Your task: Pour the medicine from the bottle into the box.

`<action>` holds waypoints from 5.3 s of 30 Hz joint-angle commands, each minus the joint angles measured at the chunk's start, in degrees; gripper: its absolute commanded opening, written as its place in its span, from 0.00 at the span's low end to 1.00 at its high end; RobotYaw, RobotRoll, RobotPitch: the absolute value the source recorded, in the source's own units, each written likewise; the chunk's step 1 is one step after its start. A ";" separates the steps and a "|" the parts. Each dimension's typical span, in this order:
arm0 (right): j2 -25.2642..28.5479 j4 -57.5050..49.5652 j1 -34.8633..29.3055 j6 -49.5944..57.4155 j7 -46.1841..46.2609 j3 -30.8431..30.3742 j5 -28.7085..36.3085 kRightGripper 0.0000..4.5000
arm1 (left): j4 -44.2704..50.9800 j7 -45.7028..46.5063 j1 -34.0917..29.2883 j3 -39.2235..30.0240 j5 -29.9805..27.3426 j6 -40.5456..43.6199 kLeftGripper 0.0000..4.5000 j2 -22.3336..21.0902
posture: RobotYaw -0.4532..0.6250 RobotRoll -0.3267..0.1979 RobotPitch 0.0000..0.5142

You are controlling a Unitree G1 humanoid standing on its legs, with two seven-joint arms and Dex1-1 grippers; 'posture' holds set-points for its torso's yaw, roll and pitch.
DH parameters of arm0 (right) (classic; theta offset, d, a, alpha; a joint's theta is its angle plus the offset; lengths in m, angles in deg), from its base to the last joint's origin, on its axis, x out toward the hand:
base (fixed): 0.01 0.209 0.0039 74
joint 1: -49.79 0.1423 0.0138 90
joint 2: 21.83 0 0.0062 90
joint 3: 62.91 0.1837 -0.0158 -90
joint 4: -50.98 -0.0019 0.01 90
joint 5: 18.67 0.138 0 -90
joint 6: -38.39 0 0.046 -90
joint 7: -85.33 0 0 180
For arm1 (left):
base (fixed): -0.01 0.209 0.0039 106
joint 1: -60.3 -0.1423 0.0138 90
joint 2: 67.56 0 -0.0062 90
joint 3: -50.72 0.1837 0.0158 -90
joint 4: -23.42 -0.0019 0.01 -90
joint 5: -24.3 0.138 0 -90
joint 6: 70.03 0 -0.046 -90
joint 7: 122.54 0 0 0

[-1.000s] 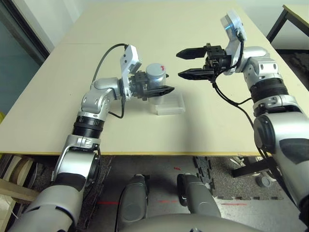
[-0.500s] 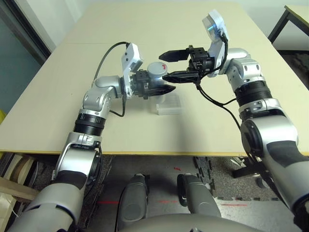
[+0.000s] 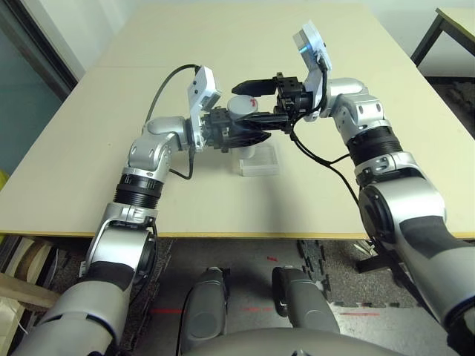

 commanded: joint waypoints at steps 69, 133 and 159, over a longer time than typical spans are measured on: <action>20.80 12.55 -7.99 1.87 39.07 6.84 -11.00 1.00 | -6.33 6.56 -0.21 -3.43 1.74 -4.40 0.60 -3.65 | 0.40 0.62 0.17; 18.11 -12.37 -25.09 -3.17 5.16 3.32 -1.52 1.00 | -32.89 34.66 17.95 15.19 41.89 -37.68 0.60 -6.44 | 0.37 0.62 0.17; 16.90 -11.65 -24.32 -1.46 8.09 3.78 0.42 1.00 | -40.32 71.16 33.13 54.06 93.20 -53.27 0.60 0.46 | 0.38 0.62 0.20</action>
